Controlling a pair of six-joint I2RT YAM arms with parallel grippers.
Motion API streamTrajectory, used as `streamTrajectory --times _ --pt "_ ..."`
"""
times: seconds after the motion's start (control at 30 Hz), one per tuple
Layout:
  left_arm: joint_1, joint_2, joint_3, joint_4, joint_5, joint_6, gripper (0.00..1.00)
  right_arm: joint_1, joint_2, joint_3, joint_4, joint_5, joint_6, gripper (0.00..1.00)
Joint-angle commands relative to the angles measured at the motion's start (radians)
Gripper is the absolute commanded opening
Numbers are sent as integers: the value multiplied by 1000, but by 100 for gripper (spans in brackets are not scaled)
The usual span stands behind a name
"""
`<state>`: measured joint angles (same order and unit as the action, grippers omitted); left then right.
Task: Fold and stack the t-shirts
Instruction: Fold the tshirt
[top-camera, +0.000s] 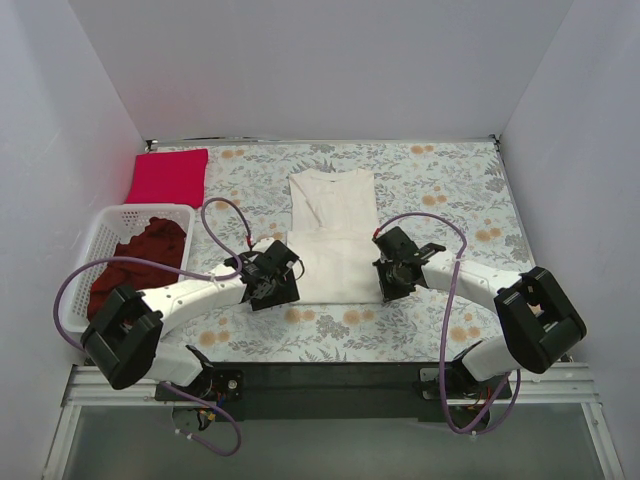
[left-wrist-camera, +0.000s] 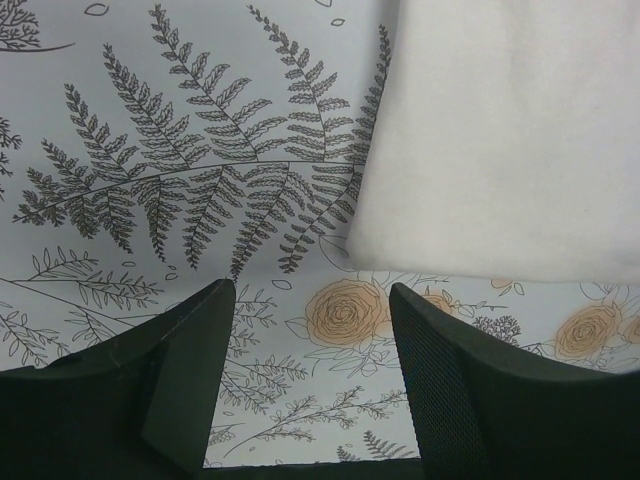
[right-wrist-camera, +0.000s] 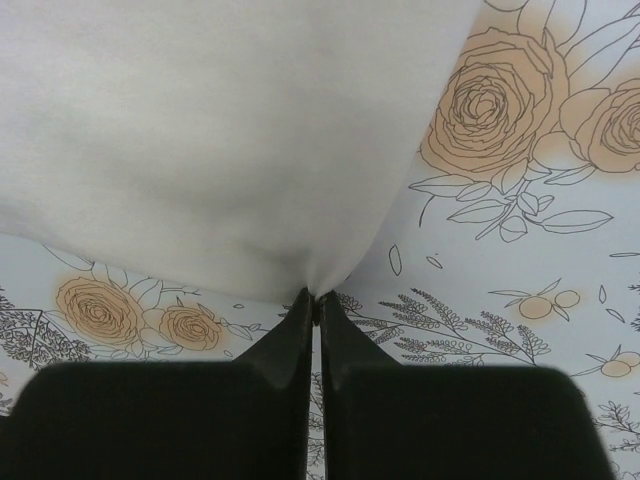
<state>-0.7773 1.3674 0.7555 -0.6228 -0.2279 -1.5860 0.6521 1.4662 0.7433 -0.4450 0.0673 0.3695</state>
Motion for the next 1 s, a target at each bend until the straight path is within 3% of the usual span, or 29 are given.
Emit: streamTrajectory --times 0.0,0.2,0.57,0.97 --pt "-8 12 42 -11 -2 -6 62 17 109 -99 -1 39 0 1" --pt "-19 42 57 -12 6 -12 62 24 105 -111 12 22 -7 1" --pt "-36 101 105 -11 -14 -23 45 29 108 -134 37 9 -14 1" --pt "-36 183 108 21 -34 -17 36 30 105 -137 38 -1 -14 1"
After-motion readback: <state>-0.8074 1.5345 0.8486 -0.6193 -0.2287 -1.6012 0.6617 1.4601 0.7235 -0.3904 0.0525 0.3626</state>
